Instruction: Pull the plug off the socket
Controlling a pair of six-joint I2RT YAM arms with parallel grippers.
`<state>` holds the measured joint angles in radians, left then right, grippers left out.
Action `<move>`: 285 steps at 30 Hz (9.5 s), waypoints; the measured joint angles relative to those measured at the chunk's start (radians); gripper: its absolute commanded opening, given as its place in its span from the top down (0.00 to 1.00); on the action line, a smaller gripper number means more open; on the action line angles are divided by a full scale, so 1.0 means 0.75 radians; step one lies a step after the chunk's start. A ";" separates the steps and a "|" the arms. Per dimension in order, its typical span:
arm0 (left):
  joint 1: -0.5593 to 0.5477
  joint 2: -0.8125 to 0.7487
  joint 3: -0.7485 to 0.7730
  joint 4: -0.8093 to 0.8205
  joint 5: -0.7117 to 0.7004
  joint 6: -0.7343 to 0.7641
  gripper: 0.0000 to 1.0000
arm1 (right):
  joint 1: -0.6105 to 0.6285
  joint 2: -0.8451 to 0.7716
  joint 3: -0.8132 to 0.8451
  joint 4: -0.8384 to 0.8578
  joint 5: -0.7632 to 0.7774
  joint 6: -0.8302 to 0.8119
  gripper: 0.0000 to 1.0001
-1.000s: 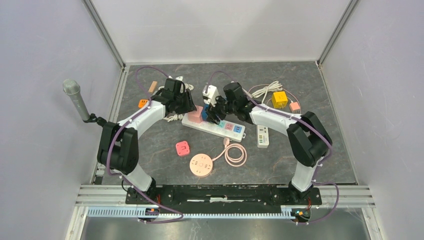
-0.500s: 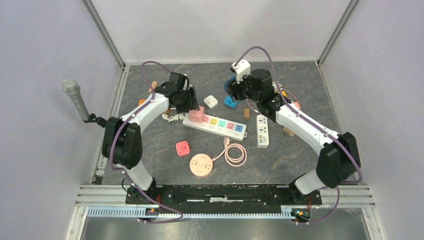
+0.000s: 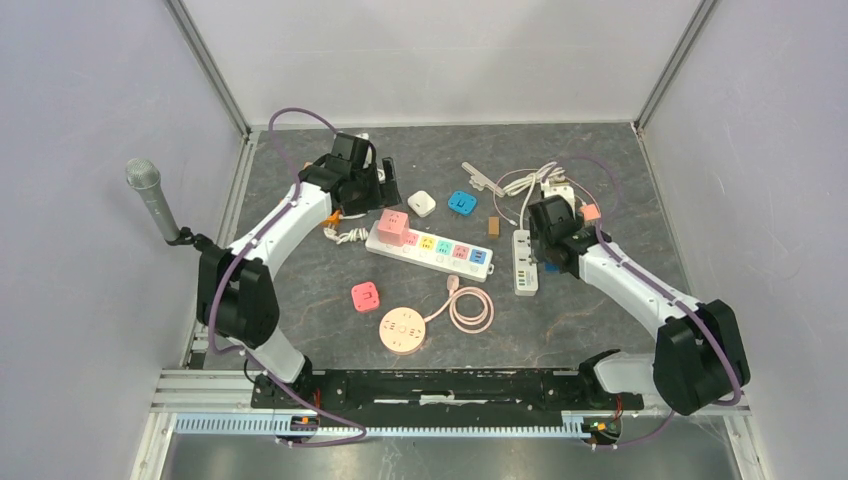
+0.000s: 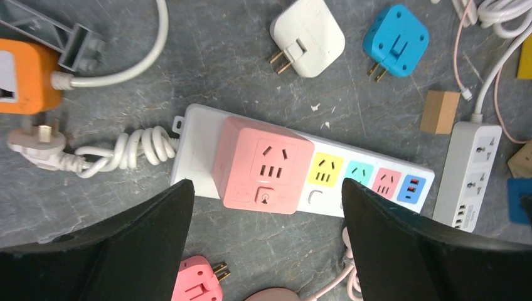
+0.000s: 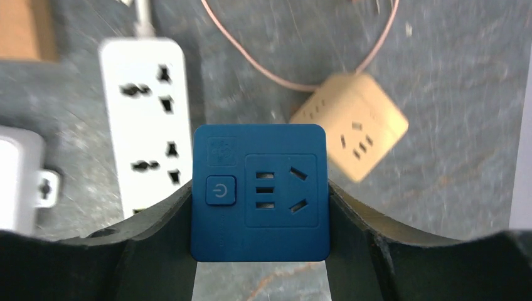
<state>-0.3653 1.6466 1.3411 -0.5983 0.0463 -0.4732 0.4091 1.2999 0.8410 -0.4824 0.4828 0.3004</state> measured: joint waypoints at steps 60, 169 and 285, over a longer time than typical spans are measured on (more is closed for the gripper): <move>-0.137 0.137 -0.060 -0.014 -0.075 0.225 0.23 | 0.270 0.507 0.304 0.342 -0.711 -0.091 0.20; -0.200 0.422 0.216 -0.328 -0.246 0.154 0.43 | 0.317 0.549 0.179 0.527 -0.516 -0.129 0.53; 0.128 0.324 0.307 -0.163 -0.037 -0.028 0.00 | 0.031 0.329 0.367 0.359 -0.750 -0.119 0.29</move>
<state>-0.2695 1.8896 1.5715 -0.7208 0.0185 -0.4946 0.4324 1.5467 1.1160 -0.2134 -0.0795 0.2111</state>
